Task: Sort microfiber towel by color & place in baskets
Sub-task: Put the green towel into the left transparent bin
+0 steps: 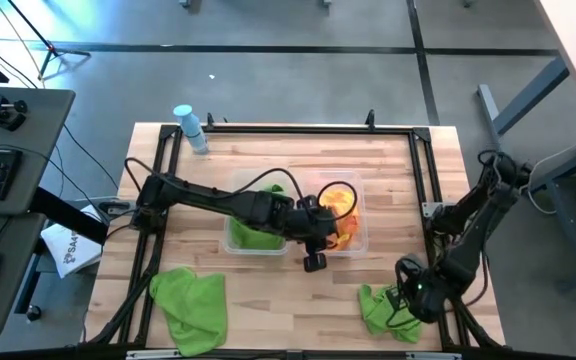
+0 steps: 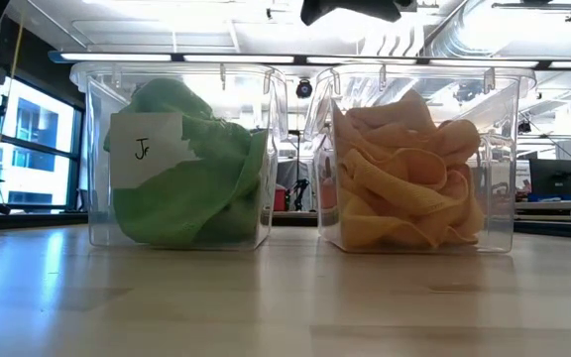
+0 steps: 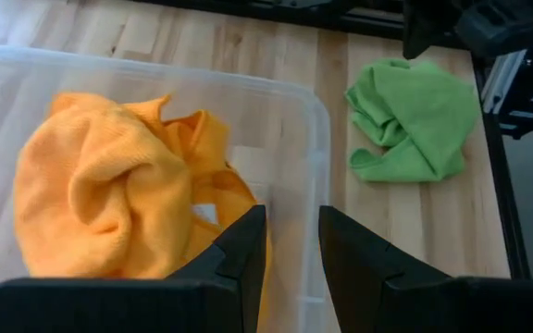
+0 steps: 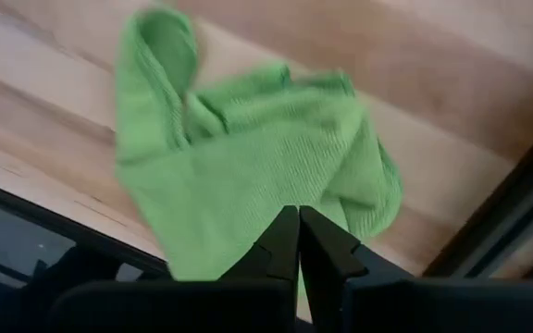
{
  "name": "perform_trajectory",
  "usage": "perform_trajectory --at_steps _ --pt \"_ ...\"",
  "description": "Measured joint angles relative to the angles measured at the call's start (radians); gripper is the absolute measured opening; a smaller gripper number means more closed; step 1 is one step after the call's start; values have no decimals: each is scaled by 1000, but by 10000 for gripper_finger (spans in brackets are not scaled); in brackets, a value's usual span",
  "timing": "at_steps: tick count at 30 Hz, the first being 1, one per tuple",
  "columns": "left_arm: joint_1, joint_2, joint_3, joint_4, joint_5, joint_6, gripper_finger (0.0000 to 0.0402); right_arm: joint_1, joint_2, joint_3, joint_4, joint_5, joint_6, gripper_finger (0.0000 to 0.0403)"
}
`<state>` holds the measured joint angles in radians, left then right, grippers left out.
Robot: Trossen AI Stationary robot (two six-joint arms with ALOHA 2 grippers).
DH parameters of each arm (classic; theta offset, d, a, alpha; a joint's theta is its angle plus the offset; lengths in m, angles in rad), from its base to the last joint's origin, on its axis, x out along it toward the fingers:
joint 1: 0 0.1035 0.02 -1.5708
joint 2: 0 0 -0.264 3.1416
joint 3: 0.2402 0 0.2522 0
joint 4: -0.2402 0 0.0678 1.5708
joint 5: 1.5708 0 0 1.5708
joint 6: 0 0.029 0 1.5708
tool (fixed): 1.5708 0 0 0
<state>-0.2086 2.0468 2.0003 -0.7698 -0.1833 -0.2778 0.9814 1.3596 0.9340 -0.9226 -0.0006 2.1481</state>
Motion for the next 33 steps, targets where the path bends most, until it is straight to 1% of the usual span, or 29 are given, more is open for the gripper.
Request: perform_trajectory --at_steps 3,8,13,17,22,28,31,33 --pt "-12 0 0 -2 -14 -8 91 35 47 0 37 -11 30 31" --pt "-22 0 0 -2 -14 -29 91 78 96 0 92 -7 92 96" --pt "-23 0 0 -2 -14 -55 91 93 120 0 147 60 88 151" --pt "-28 0 0 -27 -14 -62 91 92 141 0 148 84 72 178" --pt "-42 -8 0 -97 -15 -50 91 83 200 0 138 96 48 190" --pt "-62 -79 -4 -169 -77 0 91 71 287 0 165 99 -38 189" --pt "-75 -143 -43 -167 -126 18 87 70 321 1 190 106 -89 174" --pt "-81 -196 -91 -161 -145 19 82 70 336 3 200 107 -115 152"
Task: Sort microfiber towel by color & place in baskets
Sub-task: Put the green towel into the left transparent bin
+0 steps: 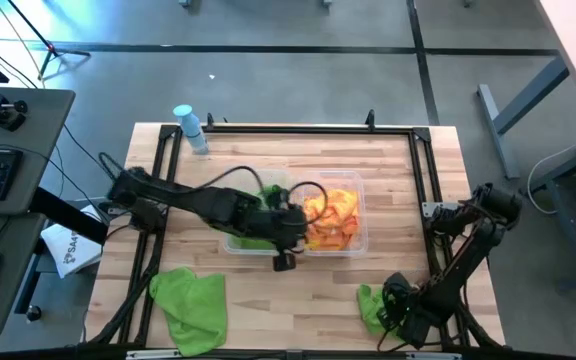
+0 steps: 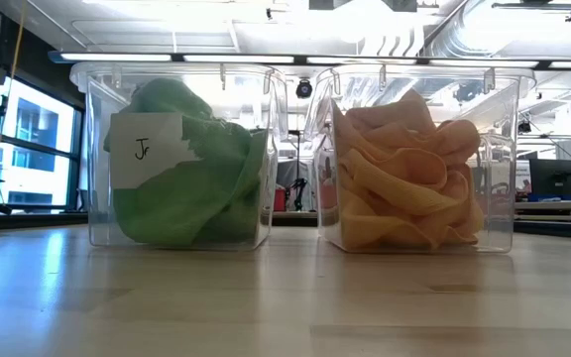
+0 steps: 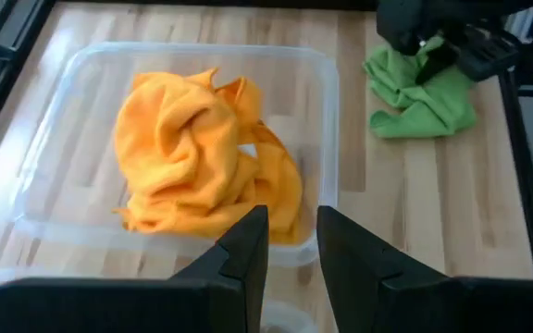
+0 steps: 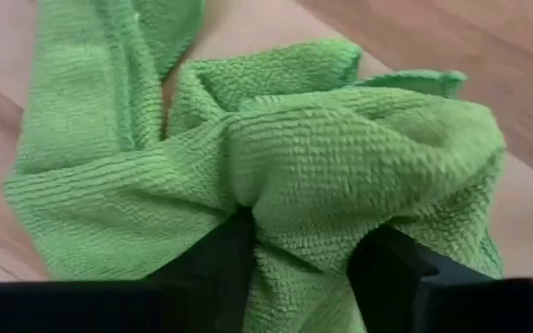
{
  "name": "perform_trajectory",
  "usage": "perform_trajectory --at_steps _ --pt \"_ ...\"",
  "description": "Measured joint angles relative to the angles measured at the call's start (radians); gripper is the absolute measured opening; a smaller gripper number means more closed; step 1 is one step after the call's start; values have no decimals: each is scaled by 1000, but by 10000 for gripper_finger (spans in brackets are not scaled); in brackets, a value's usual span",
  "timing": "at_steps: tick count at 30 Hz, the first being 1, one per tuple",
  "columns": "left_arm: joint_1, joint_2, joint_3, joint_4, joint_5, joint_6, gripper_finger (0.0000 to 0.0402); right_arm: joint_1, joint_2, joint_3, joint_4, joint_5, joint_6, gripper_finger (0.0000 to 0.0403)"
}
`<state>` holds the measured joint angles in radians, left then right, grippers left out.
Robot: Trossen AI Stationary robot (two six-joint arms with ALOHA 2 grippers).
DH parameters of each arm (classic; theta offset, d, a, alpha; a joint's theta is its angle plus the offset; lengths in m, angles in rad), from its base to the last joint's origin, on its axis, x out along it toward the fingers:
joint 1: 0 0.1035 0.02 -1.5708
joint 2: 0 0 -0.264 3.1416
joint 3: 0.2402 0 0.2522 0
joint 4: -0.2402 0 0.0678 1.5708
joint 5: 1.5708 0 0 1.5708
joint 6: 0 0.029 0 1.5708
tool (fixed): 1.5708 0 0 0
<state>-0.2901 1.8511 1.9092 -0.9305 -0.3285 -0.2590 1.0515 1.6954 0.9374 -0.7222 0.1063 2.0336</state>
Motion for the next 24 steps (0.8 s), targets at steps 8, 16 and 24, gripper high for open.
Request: perform_trajectory --at_steps 8,16,24 --pt "6 -317 -392 197 -2 -29 55 -2 -13 -1 5 -3 -80 14" --pt "24 -655 -757 354 -20 -71 49 -1 -201 -4 -75 39 -74 5" --pt "29 -926 -1012 363 -20 -89 48 -22 -314 219 -327 303 -158 3"
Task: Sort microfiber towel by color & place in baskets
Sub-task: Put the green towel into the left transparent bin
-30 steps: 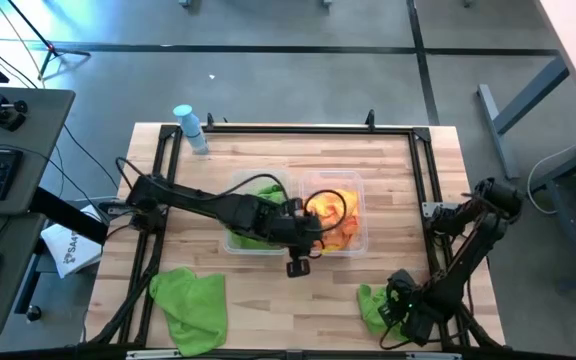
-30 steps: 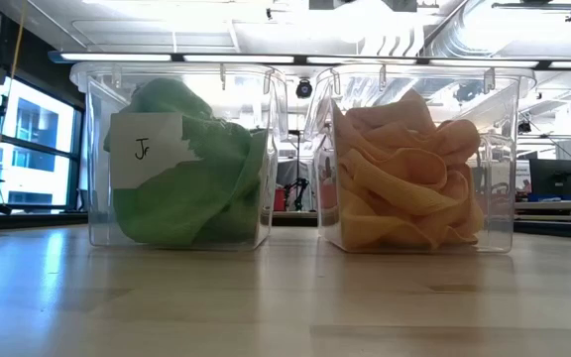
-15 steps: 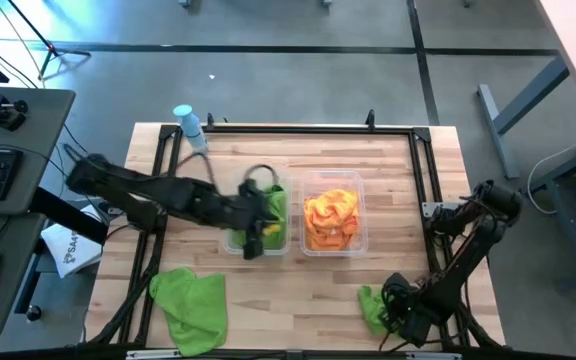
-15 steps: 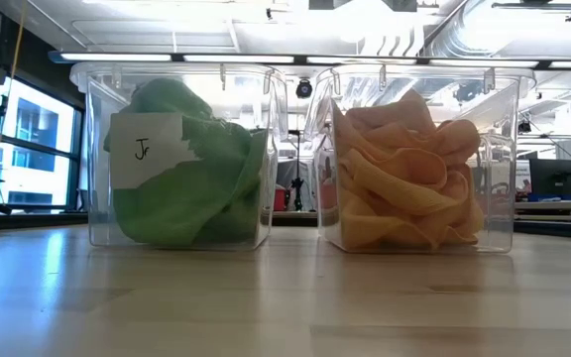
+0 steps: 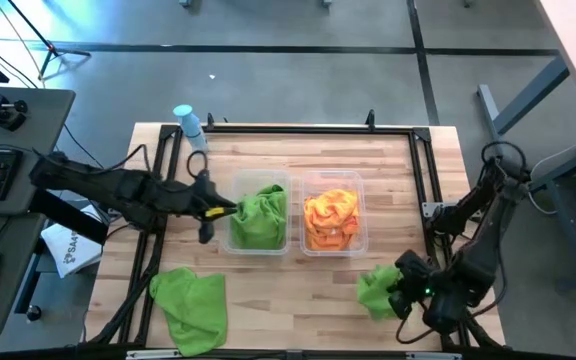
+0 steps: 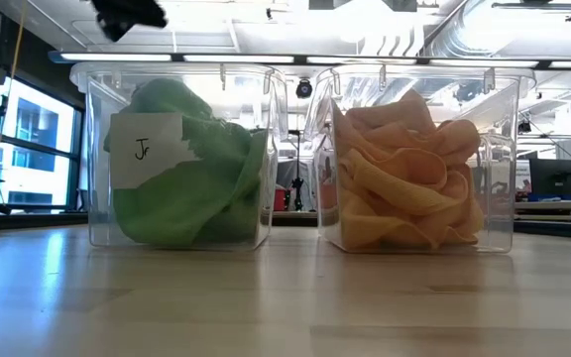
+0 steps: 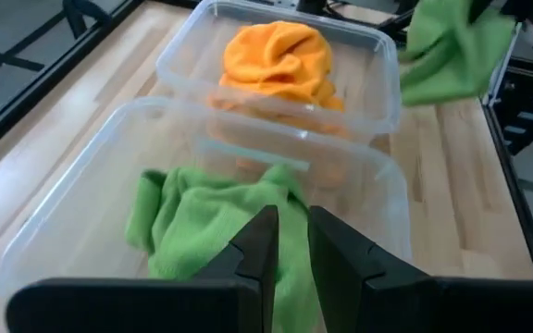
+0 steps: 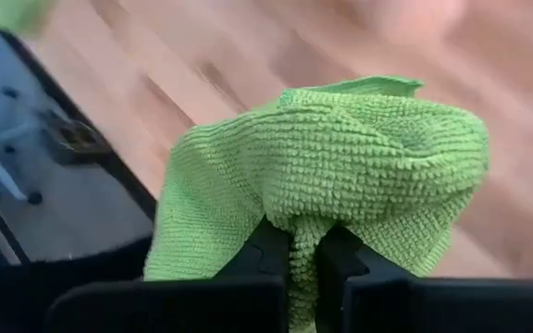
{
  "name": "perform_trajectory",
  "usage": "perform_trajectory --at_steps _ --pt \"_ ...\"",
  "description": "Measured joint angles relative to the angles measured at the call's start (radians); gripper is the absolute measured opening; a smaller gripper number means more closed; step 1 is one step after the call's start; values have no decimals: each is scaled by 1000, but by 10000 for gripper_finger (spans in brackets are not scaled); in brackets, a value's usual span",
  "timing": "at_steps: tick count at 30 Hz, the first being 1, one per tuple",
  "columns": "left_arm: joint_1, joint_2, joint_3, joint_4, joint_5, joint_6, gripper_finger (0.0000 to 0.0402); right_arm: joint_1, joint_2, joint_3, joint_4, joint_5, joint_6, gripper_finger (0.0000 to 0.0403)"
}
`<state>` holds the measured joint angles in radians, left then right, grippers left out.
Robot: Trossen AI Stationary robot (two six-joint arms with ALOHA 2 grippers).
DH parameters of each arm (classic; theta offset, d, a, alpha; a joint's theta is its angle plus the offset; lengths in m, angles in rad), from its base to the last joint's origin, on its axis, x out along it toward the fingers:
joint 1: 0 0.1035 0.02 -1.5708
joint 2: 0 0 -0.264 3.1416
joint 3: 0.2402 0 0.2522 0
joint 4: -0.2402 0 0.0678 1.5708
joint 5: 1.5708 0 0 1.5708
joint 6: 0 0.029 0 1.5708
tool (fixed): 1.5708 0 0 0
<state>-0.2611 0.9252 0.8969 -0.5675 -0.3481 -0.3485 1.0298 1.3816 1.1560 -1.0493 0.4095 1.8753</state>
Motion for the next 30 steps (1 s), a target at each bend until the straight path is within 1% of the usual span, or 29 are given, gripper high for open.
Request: perform_trajectory --at_steps 5,8,10,14,18,20,22,25,30 --pt "0 -124 -111 17 3 2 48 -70 52 275 -226 139 -161 1" --pt "0 -184 -162 16 4 2 48 -145 99 436 -322 240 -308 1" --pt "0 -220 -193 25 8 5 48 -212 133 523 -327 288 -465 1" --pt "0 -287 -247 46 25 26 48 -394 213 676 -242 296 -829 1" --pt "0 -345 -278 50 54 29 48 -566 306 792 -56 243 -1215 0" --pt "0 -366 -281 41 61 29 48 -639 354 840 47 189 -1383 0" --pt "0 -383 -281 45 73 38 48 -705 406 883 115 109 -1524 0" --pt "-1 -407 -281 46 77 44 48 -784 492 937 135 10 -1641 0" --pt "-1 -431 -281 45 105 37 48 -876 623 976 88 -104 -1707 0"
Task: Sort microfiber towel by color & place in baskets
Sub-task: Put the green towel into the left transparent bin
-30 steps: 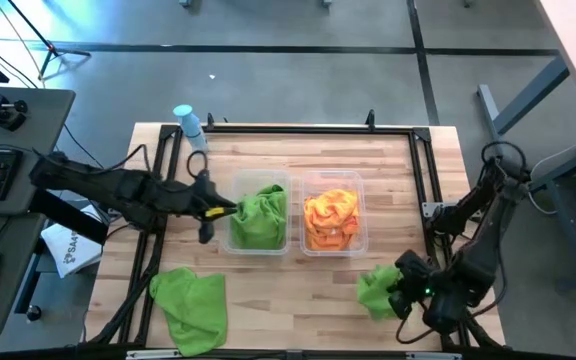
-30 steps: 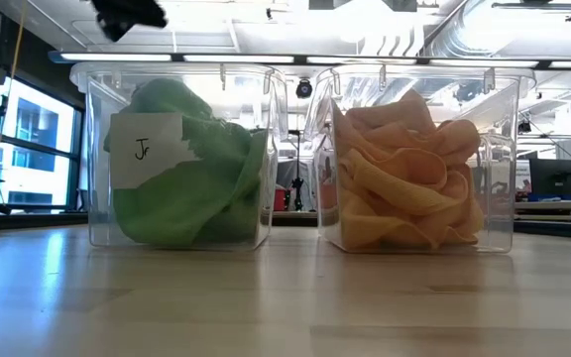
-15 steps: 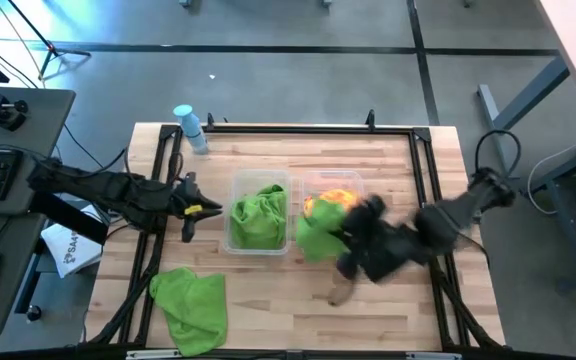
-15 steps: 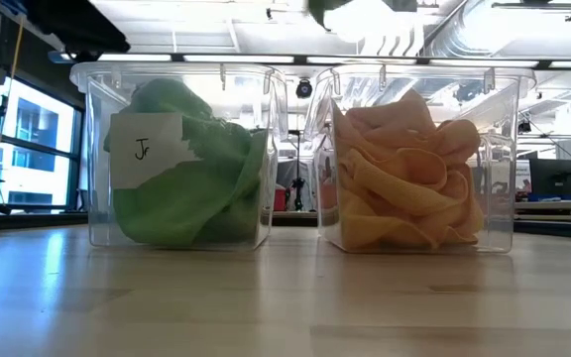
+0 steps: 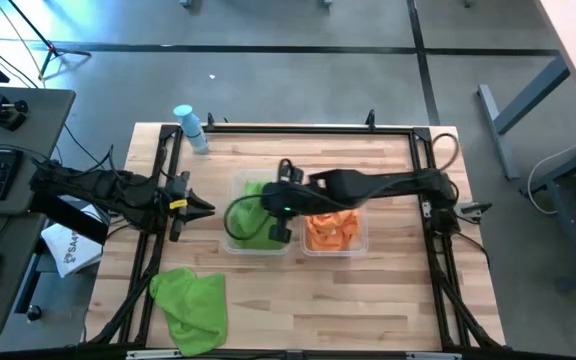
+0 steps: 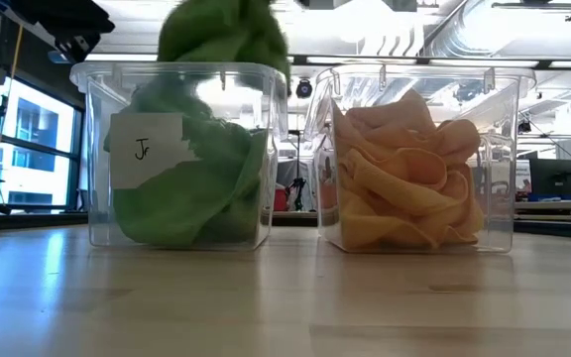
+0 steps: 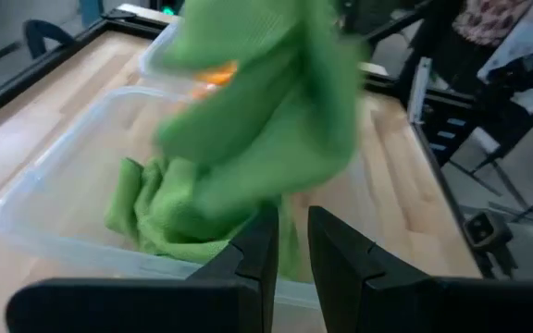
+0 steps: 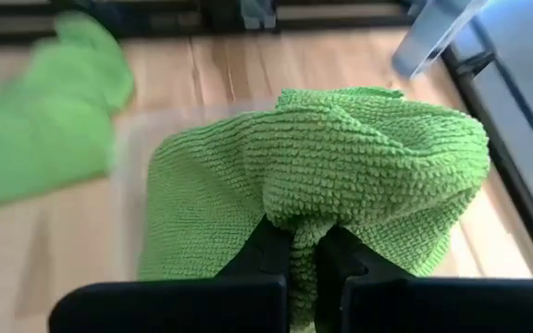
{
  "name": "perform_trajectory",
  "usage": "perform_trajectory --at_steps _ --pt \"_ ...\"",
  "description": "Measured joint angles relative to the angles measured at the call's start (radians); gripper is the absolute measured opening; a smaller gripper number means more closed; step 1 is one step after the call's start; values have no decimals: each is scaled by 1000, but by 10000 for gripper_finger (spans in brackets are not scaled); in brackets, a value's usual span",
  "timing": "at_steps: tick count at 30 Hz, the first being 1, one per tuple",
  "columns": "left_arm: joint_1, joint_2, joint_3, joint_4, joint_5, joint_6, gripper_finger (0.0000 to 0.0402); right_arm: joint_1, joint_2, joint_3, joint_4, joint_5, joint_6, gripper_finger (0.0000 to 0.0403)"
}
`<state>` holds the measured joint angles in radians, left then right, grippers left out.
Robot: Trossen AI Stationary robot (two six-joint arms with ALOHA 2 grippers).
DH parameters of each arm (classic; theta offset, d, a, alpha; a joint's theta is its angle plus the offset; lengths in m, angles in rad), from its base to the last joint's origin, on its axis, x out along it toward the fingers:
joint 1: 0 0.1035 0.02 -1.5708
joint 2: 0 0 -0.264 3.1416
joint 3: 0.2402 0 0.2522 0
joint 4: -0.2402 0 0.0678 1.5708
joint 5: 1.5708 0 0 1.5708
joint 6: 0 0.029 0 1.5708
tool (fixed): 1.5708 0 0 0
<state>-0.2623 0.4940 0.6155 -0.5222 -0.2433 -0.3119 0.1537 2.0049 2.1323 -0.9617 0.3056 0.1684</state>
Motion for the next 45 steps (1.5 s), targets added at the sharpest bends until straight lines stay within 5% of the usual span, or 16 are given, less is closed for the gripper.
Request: perform_trajectory --at_steps 8,18,27,33,39,45 --pt "0 -2 0 -3 43 -18 48 -90 176 0 85 -167 -46 0" --pt "0 -2 0 -9 44 -8 48 -110 307 -2 189 -253 -93 33" --pt "0 -2 0 -35 43 0 48 -129 306 47 155 -282 -61 121" --pt "0 -2 0 -35 43 0 48 -144 307 197 -31 -282 -26 169" --pt "0 -2 0 -40 43 -1 48 -152 207 142 -72 -264 37 172" --pt "0 -2 0 -54 43 -33 48 -110 121 27 -75 -137 46 141"
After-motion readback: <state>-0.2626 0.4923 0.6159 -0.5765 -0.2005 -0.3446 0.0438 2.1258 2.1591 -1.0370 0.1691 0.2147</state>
